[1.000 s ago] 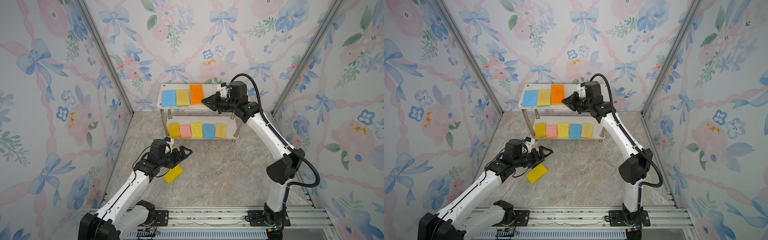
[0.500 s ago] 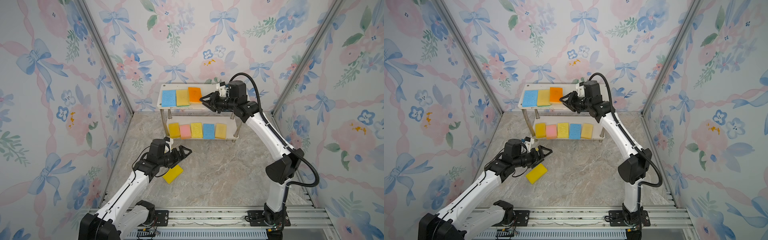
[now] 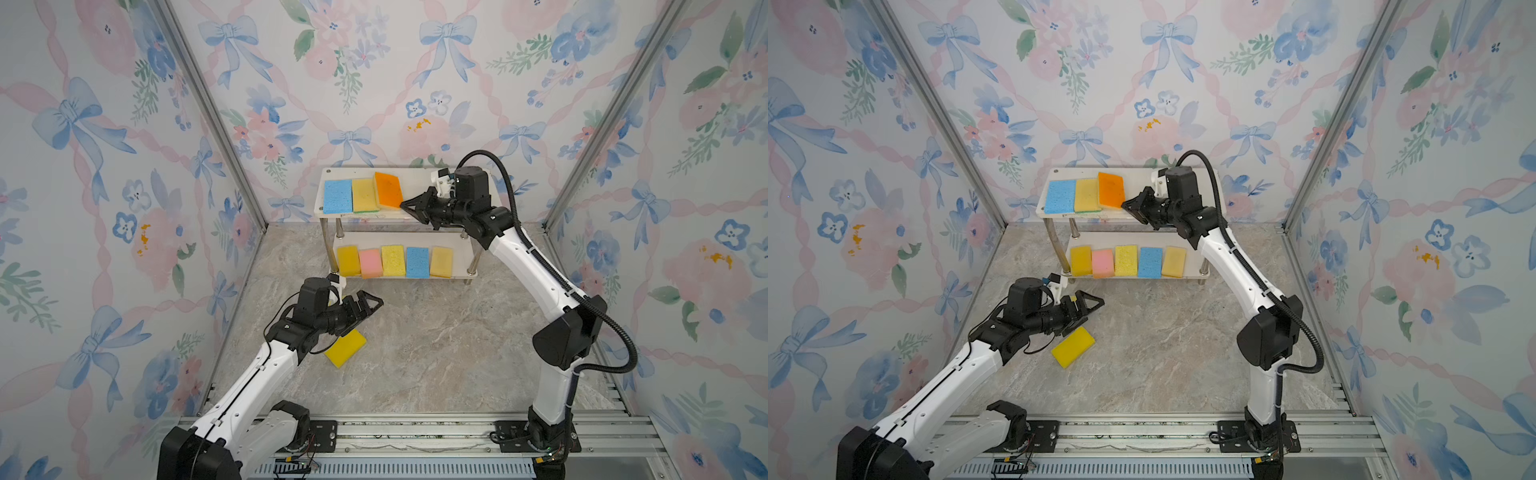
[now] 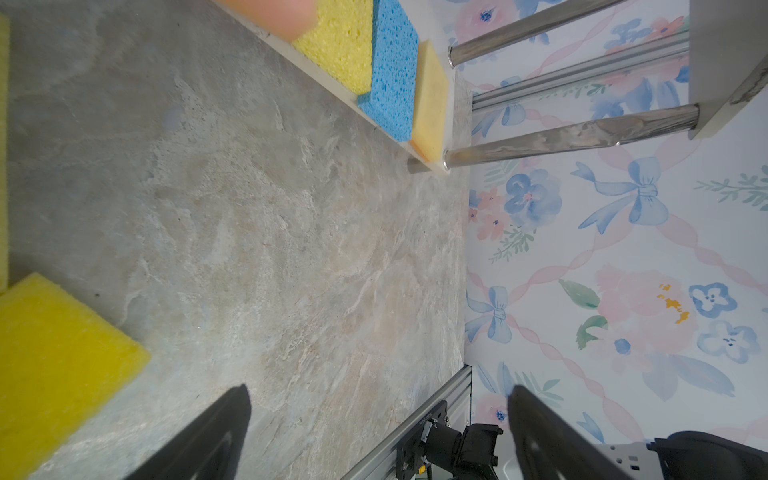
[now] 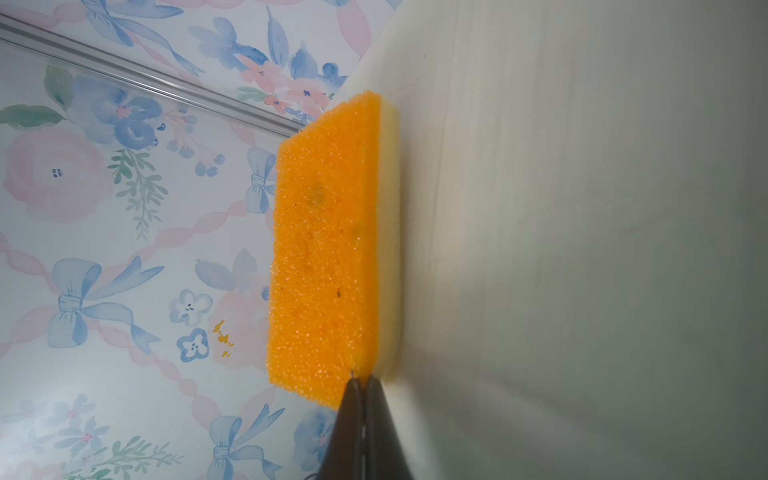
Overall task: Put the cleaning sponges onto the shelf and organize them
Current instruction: 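Lower the orange sponge beside the yellow-green sponge with the right gripper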
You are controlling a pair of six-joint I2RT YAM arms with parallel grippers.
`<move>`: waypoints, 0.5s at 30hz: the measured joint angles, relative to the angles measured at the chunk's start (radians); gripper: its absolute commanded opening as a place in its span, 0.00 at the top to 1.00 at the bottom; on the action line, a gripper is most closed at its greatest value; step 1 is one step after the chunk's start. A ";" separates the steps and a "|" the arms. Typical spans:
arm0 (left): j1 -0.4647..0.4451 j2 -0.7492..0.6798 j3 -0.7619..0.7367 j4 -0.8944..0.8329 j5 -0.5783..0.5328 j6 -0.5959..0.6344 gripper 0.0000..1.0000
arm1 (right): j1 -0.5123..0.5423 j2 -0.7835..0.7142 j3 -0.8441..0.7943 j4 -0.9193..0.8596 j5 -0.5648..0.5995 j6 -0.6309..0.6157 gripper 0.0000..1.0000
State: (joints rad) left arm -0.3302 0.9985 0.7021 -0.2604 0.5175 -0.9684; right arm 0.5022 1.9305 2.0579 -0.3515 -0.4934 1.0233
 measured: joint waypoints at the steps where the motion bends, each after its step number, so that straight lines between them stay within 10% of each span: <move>1: 0.000 0.000 0.000 0.000 0.000 0.000 0.02 | -0.003 -0.005 -0.009 0.015 -0.001 0.006 0.98; 15: 0.003 0.013 0.000 0.000 0.008 0.008 0.02 | -0.005 -0.037 -0.055 0.144 -0.031 0.025 1.00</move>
State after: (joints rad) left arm -0.3267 1.0119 0.7021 -0.2604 0.5251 -0.9607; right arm 0.4973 1.8938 2.0026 -0.2073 -0.5240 1.0485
